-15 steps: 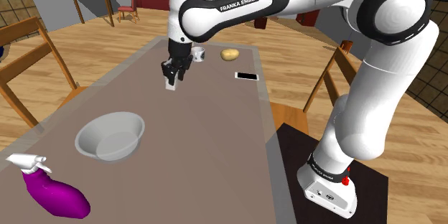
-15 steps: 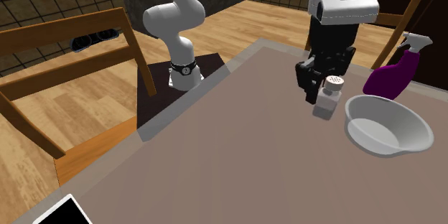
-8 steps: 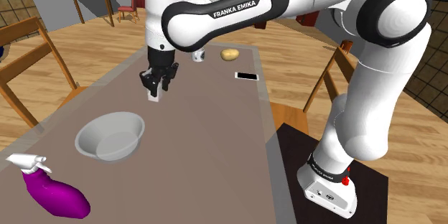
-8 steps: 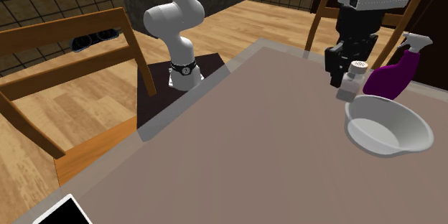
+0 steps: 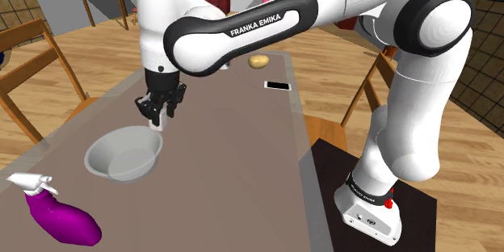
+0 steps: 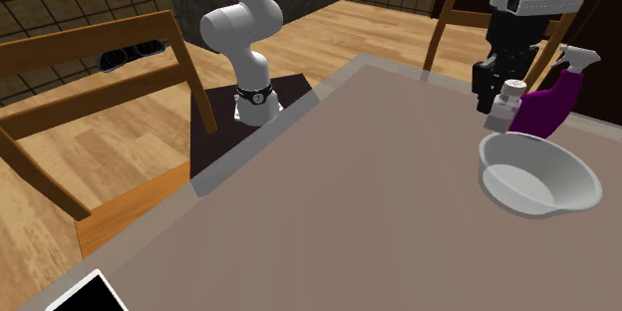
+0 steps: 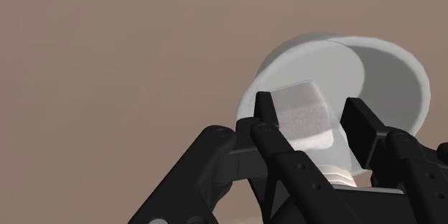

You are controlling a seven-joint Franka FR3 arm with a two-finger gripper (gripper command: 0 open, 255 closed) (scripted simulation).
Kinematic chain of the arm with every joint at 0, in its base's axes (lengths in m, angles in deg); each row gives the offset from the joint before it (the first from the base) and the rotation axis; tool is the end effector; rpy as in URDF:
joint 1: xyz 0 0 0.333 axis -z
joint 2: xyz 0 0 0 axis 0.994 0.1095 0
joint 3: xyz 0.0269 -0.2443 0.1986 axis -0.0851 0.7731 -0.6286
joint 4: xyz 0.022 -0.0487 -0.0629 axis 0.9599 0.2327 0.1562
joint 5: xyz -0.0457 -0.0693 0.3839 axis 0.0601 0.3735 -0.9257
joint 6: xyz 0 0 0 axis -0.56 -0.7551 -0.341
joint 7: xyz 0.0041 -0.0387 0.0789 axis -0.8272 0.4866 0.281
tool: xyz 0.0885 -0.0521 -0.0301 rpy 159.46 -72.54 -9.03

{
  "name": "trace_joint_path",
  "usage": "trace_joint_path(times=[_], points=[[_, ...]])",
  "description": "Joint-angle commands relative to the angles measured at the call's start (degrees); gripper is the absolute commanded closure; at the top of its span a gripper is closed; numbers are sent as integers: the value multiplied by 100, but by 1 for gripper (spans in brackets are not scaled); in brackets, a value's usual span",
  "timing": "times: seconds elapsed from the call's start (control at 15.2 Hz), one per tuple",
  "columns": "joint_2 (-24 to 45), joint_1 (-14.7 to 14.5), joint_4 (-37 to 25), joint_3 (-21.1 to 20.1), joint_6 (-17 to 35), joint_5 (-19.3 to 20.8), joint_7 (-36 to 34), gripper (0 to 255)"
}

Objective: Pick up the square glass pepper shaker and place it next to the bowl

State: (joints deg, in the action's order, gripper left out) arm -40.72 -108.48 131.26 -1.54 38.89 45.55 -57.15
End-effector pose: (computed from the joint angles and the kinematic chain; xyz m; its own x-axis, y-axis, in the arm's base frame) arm 0.5050 0.3769 0.4775 0.9698 0.1656 0.1790 0.1763 -0.9833 -0.0454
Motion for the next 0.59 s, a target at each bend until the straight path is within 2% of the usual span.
trace_joint_path(times=[0.0, 0.53], points=[[21, 7, 130, 8, 153, 11, -5, 255], [202, -2, 518, 28, 715, 94, -77, 255]])
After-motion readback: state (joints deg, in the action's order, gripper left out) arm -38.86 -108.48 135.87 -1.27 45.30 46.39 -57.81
